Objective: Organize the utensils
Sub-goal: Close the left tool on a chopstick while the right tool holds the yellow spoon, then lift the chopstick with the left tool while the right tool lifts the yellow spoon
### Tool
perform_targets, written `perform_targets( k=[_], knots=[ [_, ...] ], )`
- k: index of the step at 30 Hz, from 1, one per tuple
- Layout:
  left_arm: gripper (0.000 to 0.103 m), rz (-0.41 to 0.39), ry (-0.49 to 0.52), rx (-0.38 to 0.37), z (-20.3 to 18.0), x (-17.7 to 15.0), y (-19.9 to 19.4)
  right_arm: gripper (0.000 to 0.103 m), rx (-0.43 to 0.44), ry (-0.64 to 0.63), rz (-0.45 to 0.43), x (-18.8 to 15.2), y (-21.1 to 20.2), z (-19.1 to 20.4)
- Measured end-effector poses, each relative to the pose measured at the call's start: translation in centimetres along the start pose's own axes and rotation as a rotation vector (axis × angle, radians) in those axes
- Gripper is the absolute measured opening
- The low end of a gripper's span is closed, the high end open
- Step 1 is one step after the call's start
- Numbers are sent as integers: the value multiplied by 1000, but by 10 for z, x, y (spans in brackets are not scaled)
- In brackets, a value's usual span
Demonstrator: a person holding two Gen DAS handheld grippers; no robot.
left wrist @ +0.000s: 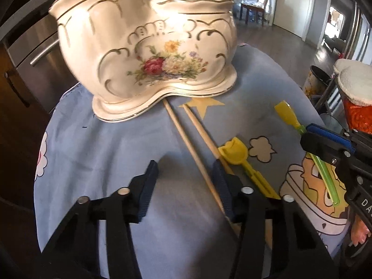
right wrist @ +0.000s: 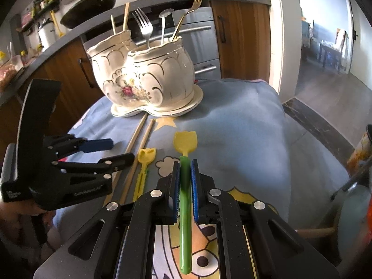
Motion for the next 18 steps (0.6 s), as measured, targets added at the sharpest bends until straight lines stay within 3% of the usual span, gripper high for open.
perform_targets(
  k=[3, 12, 18],
  knots=[
    [14, 19, 32, -61, -9, 0, -3, 10, -1, 2, -7, 1, -3, -1],
    [6, 87, 119, -143, 5, -21, -19, 10, 9, -5, -13, 3, -5, 2],
    [6, 34, 117, -179, 18, -19, -42, 10, 25, -10, -68, 15, -12, 10]
  ],
)
Point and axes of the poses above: each gripper's, at about its wrist camera, not at the fingertips, and y roughly the way its jaws point, z to its left, x to its top, the point moved 9 cm from there along y, roughly the way its jaws point, and after that the axes turned 13 degrees about -z, right-handed, at the moved point
